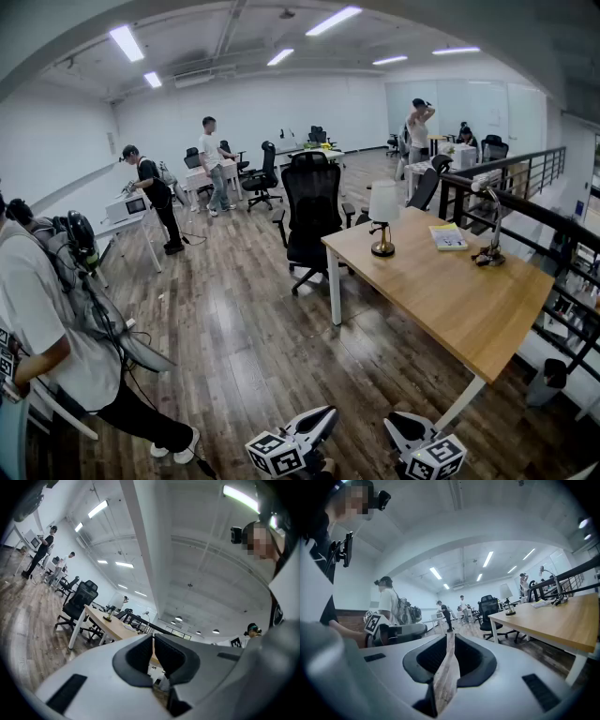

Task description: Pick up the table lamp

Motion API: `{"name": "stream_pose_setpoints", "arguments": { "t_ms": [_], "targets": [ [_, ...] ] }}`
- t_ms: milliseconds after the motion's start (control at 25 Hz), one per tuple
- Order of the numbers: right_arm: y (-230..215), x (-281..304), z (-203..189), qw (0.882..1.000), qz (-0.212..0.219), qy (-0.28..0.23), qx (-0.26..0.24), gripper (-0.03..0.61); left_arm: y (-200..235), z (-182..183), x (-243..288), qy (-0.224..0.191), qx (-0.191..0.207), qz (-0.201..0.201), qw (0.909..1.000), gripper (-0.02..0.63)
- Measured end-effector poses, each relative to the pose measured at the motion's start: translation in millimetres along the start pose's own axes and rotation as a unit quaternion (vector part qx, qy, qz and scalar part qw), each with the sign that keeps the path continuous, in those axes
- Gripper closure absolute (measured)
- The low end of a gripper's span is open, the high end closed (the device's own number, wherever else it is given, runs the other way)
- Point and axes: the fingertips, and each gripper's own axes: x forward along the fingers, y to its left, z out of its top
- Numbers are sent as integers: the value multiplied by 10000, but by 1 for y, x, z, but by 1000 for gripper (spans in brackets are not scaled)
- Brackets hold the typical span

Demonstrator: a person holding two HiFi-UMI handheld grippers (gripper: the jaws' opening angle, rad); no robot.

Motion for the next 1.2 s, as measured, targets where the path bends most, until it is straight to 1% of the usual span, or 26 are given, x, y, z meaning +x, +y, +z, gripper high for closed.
{"name": "stream_pose_setpoints", "arguments": {
  "t_ms": [200, 320, 440, 680, 880, 1000, 1200],
  "targets": [
    [-27, 48, 3, 9999, -85, 120, 40, 509, 43, 6, 38, 236, -66, -97, 9997, 595],
    [-50, 74, 7, 9995, -262, 147, 113, 509, 69, 15, 64, 352, -121, -204, 9991, 595],
    [-72, 99, 19, 9987, -502, 11, 118, 511, 95, 30, 90, 417, -171, -312, 9985, 595],
    [-111, 160, 33, 9972, -723, 7, 196, 512, 148, 54, 135, 595, -211, -531, 9966, 595],
    [-133, 211, 37, 9959, -881, 35, 204, 512, 198, 73, 158, 641, -230, -633, 9957, 595],
    [-142, 235, 42, 9952, -963, 68, 152, 512, 223, 85, 167, 583, -256, -655, 9958, 595],
    [-148, 260, 49, 9944, -1053, 84, -6, 512, 246, 97, 181, 489, -258, -782, 9954, 595]
  ]
}}
